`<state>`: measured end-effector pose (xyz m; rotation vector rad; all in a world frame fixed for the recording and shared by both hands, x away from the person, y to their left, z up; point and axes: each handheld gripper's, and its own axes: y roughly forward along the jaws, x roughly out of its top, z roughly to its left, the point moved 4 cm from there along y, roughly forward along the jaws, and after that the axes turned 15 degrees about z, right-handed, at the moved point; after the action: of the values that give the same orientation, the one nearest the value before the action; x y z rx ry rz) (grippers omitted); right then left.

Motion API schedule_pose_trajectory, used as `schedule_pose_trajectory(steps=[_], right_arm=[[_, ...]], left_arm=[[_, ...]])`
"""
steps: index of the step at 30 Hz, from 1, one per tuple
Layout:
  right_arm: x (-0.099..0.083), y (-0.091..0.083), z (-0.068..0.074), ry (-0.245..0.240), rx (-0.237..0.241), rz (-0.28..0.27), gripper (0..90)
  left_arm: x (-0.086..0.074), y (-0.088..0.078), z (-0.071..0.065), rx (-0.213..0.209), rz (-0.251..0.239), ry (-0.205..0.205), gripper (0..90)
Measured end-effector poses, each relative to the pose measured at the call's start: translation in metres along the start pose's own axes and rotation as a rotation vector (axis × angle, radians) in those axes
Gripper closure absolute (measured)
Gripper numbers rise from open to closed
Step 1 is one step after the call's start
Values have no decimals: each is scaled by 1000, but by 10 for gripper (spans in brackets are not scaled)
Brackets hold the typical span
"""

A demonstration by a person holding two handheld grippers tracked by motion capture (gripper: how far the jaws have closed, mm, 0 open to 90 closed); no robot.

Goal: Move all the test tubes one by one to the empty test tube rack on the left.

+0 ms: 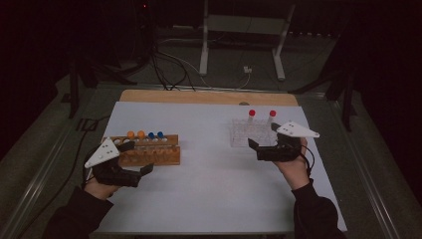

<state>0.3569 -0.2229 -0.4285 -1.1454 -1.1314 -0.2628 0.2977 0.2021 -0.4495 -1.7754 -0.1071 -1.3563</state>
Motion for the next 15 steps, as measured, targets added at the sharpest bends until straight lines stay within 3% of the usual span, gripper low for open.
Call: schedule_pose_trajectory(steps=[3, 7, 12, 15], right_arm=[[-4, 5, -17, 13, -32, 7, 5], [-9, 18, -42, 71, -76, 36, 12], [-14, 38, -69, 132, -141, 74, 95], [-16, 49, -80, 162, -162, 97, 191]], left_arm=[[-1, 4, -5, -25, -5, 8, 15], [-3, 8, -10, -47, -5, 28, 15], [-4, 10, -13, -49, 3, 41, 15], [-5, 11, -13, -44, 4, 45, 15]])
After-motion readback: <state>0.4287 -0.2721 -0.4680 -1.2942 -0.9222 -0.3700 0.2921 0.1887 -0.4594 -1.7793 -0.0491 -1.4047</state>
